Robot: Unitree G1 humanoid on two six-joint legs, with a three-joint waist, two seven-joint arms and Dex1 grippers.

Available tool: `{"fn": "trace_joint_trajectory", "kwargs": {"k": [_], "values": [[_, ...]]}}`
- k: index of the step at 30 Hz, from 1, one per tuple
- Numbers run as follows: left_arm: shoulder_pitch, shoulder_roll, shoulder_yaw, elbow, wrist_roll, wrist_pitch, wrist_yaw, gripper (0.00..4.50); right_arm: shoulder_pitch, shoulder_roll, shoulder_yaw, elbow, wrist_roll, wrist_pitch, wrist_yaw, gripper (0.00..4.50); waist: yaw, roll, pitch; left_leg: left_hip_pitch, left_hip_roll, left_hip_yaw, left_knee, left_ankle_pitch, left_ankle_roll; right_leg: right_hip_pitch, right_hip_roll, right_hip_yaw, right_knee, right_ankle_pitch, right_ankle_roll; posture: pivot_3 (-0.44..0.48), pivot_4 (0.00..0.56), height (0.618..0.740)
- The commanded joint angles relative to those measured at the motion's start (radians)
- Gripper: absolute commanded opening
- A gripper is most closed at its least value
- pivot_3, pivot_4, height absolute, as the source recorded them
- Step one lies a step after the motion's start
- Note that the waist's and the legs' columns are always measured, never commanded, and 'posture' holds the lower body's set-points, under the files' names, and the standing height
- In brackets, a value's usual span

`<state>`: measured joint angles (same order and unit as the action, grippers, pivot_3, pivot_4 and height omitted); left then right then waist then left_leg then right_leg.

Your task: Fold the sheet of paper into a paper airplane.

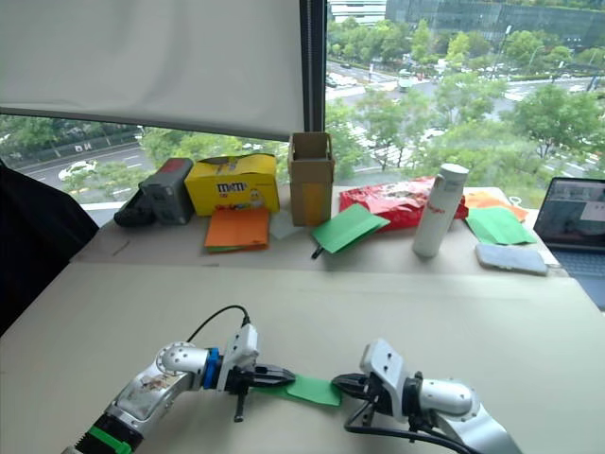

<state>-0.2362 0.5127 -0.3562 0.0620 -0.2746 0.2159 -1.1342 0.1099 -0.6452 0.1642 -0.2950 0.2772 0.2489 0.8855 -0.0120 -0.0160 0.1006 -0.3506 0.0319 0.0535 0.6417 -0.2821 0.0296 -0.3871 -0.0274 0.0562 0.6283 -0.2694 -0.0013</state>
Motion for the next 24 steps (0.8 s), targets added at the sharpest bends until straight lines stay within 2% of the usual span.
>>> {"fn": "trace_joint_trajectory", "kwargs": {"k": [1, 5, 9, 13, 15, 19, 24], "values": [[0.0, 0.009, -0.01, 0.057, 0.054, 0.006, 0.012, 0.0, 0.017, -0.017, -0.072, -0.031, 0.033, -0.038, 0.016, 0.01, 0.0, 0.0, 0.0, 0.0, 0.0, 0.0, 0.0, 0.0, 0.0, 0.0, 0.0, 0.0, 0.0, 0.0, 0.0, 0.0, 0.15, 0.74], [-0.004, 0.007, -0.01, 0.059, 0.053, 0.009, 0.006, 0.0, -0.017, -0.017, -0.127, -0.067, 0.087, -0.02, 0.032, 0.01, 0.0, 0.0, 0.0, 0.0, 0.0, 0.0, 0.0, 0.0, 0.0, 0.0, 0.0, 0.0, 0.0, 0.0, 0.0, 0.0, 0.15, 0.74], [-0.01, 0.003, -0.003, 0.057, 0.033, 0.023, -0.009, 0.0, -0.102, -0.081, -0.106, -0.146, 0.125, 0.071, 0.098, 0.01, 0.0, 0.0, 0.0, 0.0, 0.0, 0.001, 0.0, 0.0, 0.0, 0.0, 0.0, 0.0, 0.0, 0.0, 0.0, 0.0, 0.15, 0.74], [-0.036, 0.009, 0.046, 0.022, -0.034, 0.07, -0.04, 0.0, -0.223, -0.138, -0.058, -0.259, 0.223, 0.261, 0.137, 0.01, -0.001, 0.0, 0.001, 0.0, 0.0, 0.001, 0.0, 0.0, 0.0, -0.001, 0.001, -0.001, 0.0, 0.0, 0.0, 0.0, 0.15, 0.74], [-0.078, 0.014, 0.138, 0.031, -0.129, 0.136, -0.05, 0.0, -0.263, -0.158, -0.024, -0.297, 0.242, 0.33, 0.145, 0.01, 0.0, 0.0, 0.001, -0.001, 0.001, -0.001, 0.0, 0.0, 0.0, -0.001, 0.001, -0.001, 0.0, 0.0, 0.0, 0.0, 0.15, 0.74], [-0.126, 0.063, 0.247, 0.078, -0.198, 0.169, -0.104, 0.0, -0.312, -0.163, 0.009, -0.329, 0.258, 0.404, 0.134, 0.01, 0.0, -0.004, 0.003, -0.001, 0.002, -0.004, 0.001, 0.0, 0.0, -0.006, 0.003, -0.008, 0.0, 0.0, 0.0, 0.0, 0.15, 0.74], [-0.054, 0.163, 0.287, 0.0, -0.205, 0.162, -0.174, 0.0, -0.353, -0.179, 0.041, -0.355, 0.271, 0.484, 0.139, 0.01, -0.003, 0.0, 0.002, -0.002, 0.001, -0.005, 0.0, 0.0, 0.001, -0.004, -0.002, -0.009, -0.002, 0.001, 0.0, 0.0, 0.15, 0.74]]}}
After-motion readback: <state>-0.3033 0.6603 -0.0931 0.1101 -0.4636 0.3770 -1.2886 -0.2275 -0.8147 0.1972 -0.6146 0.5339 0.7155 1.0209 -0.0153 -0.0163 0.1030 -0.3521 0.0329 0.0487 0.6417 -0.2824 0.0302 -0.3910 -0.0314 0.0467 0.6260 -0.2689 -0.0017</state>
